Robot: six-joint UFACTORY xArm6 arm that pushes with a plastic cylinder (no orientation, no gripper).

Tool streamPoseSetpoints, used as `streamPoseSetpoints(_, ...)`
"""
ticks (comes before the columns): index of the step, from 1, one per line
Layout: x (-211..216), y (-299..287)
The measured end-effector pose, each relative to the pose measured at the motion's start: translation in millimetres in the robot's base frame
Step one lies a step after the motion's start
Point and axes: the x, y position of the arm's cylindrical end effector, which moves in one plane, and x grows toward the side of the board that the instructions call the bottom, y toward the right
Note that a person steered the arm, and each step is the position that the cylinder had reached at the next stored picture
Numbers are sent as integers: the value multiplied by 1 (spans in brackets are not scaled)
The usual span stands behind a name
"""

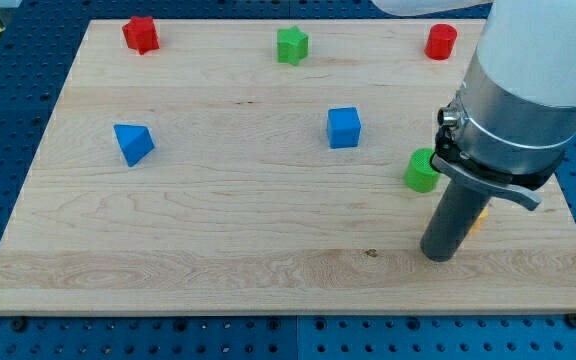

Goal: Move the yellow heart towards the bottom left of the board

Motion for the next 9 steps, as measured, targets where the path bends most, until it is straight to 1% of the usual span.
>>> streamPoseSetpoints(1,-2,50)
streamPoseSetpoints(2,-28,78)
streamPoseSetpoints(3,-40,53)
streamPoseSetpoints(5,-40,-102)
streamPoseSetpoints(6,-38,-135)
streamPoseSetpoints(7,-39,-111)
streamPoseSetpoints(8,-39,-50)
streamPoseSetpoints(9,-24,-21)
